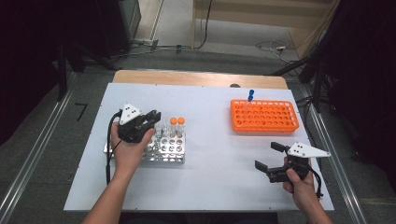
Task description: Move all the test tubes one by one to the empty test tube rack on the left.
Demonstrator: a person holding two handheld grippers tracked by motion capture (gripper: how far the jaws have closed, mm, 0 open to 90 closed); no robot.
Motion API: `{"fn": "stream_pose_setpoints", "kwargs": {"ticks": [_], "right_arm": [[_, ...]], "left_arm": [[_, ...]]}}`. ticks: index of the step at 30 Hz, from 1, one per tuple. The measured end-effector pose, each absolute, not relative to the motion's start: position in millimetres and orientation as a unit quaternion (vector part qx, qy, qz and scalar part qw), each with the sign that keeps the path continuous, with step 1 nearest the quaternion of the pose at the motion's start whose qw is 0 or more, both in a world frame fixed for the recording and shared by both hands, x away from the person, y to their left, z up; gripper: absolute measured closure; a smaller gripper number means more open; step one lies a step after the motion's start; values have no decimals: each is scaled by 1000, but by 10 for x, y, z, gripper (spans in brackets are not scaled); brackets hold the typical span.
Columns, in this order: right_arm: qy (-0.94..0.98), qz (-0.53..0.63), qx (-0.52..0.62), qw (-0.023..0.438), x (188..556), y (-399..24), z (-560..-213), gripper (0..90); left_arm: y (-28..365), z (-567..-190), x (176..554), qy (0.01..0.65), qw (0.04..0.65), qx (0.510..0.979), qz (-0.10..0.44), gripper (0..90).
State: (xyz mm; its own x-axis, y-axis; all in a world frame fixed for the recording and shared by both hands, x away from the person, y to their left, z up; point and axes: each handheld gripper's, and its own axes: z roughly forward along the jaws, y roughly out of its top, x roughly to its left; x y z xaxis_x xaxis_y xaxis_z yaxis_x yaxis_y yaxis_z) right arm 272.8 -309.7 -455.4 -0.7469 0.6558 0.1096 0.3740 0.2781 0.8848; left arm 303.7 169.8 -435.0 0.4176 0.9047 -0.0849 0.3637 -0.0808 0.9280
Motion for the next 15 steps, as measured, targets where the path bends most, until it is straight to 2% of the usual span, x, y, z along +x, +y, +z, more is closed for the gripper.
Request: {"fn": "stream_pose_setpoints", "kwargs": {"ticks": [7, 11, 15], "right_arm": [[787, 503, 329, 141, 2729, -3092, -4556, 0], [786, 504, 330, 140, 2734, -3092, -4560, 0], [785, 504, 332, 140, 2745, -3089, -4567, 0]], "left_arm": [[1675, -4377, 3020, 467, 481, 691, 272, 753], [1699, -4381, 2999, 473, 481, 690, 263, 654], [1748, -4356, 2944, 478, 498, 678, 252, 497]]}}
